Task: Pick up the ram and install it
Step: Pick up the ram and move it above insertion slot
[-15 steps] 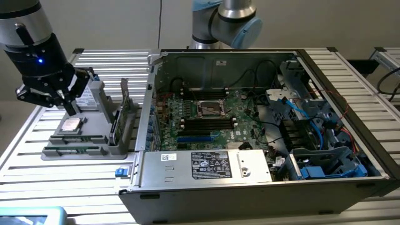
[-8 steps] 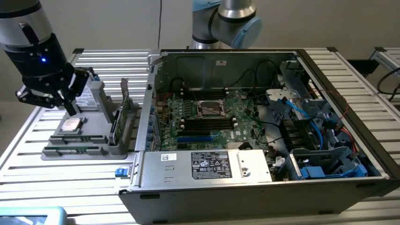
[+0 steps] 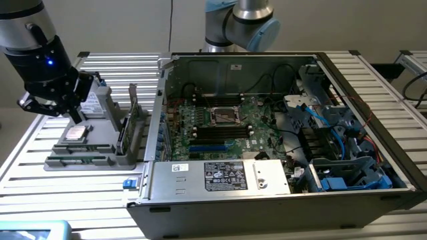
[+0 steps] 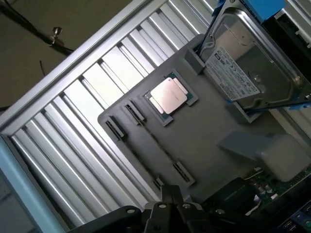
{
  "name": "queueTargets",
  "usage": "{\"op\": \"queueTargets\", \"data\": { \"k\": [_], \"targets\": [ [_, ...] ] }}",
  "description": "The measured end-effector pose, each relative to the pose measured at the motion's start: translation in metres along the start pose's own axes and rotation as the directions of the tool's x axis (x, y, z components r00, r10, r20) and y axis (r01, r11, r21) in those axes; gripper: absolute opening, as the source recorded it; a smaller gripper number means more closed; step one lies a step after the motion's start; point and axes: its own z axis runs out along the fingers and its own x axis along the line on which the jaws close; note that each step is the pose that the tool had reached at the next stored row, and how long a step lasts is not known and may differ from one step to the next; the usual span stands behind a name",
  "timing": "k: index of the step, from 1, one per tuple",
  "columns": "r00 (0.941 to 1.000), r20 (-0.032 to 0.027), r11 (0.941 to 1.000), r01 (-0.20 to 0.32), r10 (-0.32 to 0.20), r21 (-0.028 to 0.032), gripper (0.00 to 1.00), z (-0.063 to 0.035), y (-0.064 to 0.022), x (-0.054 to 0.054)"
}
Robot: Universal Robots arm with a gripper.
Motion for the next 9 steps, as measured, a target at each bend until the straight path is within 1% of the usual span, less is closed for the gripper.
{"op": "queueTargets", "data": {
  "k": [2, 4, 7, 9],
  "targets": [
    [0.9994, -0.0007, 0.9994, 0.036, -0.036, 0.0009, 0.11, 0.0, 0.0, 0.0],
    [0.9973, -0.0015, 0.9973, 0.073, -0.073, 0.0018, 0.11, 0.0001, 0.0, 0.0],
    [0.9919, -0.0028, 0.9919, 0.127, -0.127, 0.0031, 0.11, 0.0001, 0.0, -0.0001],
    [0.989, -0.0034, 0.989, 0.148, -0.148, 0.0036, 0.11, 0.0001, 0.0001, -0.0002]
  ]
}}
